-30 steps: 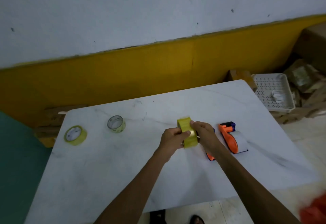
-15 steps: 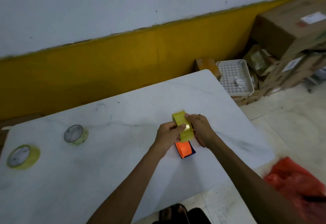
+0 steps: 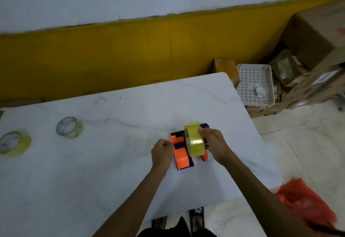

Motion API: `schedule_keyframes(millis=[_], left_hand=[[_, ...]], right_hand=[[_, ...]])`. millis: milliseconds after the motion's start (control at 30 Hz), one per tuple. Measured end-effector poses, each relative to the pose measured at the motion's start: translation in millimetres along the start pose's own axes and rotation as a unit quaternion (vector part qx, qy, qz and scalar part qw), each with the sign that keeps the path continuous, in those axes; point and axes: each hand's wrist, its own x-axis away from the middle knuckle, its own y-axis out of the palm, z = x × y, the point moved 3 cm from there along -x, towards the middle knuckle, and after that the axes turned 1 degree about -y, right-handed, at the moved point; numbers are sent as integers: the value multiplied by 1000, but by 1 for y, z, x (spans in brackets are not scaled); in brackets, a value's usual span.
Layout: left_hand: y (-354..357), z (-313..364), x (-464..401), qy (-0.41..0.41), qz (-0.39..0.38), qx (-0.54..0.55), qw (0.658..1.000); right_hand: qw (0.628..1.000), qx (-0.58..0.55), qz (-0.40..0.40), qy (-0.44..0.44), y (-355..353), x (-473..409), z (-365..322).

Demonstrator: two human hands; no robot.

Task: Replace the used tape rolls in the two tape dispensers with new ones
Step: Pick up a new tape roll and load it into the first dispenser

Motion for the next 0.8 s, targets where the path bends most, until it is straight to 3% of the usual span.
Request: schedule_keyframes(millis=[167,333,533,800], left_hand=[[27,-33,17,-51,-46,-25,997],[39,-35,26,-30,0,-36,999],[33,-12,20,-65,41,106,991],[32,-12,20,-67,31,88,993]], right_hand=[[999,22,-30,11,-11,0,4],[995,70,-73,2,-20,-1,16],[990,115,-80,3,-17,-4,28],[979,201,-20,-2,1,-10,37]])
